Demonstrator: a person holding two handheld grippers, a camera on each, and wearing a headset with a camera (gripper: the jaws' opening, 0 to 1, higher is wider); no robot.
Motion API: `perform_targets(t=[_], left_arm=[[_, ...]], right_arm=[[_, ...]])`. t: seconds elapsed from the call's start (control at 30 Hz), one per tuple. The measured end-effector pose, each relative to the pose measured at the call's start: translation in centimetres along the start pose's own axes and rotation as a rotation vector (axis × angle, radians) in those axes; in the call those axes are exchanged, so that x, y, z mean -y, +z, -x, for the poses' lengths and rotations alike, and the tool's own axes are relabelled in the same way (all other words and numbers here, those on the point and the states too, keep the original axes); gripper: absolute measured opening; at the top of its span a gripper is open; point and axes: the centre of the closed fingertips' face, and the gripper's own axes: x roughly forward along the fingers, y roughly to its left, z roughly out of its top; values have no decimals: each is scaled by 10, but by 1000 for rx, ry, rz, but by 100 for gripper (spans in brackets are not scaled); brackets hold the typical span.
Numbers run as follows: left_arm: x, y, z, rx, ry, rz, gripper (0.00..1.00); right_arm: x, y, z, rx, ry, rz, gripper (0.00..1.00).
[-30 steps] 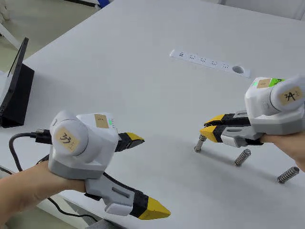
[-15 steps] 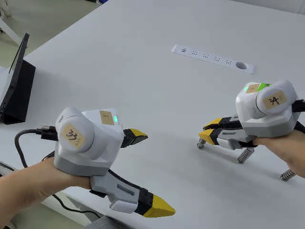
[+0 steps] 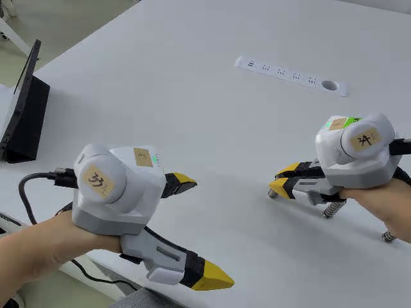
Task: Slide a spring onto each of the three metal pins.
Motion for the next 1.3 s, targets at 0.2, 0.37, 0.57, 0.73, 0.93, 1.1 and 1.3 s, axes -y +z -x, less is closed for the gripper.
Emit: perform_targets(t=[0.2, 0.37, 0.57, 0.73, 0.93, 1.1, 1.3], left_arm=[[2, 5, -1, 9, 0, 1, 99], [1, 8, 0, 13, 10, -1, 98], [2, 9, 2, 13, 18, -2, 98], [2, 16, 2, 10, 25, -11, 98], [-4, 37, 6, 39, 44, -27, 98], [-6, 50, 6, 39, 50, -55, 98], [-12, 61, 6, -4, 78, -132, 99]], right_arm=[[0, -1, 0, -3, 8, -3, 12], [1, -6, 0, -25, 9, 6, 13], [1, -1, 12, 2, 10, -1, 16], [7, 9, 35, 54, -17, 1, 18], [15, 13, 73, 131, -59, -14, 19], [28, -1, 103, 149, -106, -27, 21], [46, -19, 155, 208, -197, -59, 27]])
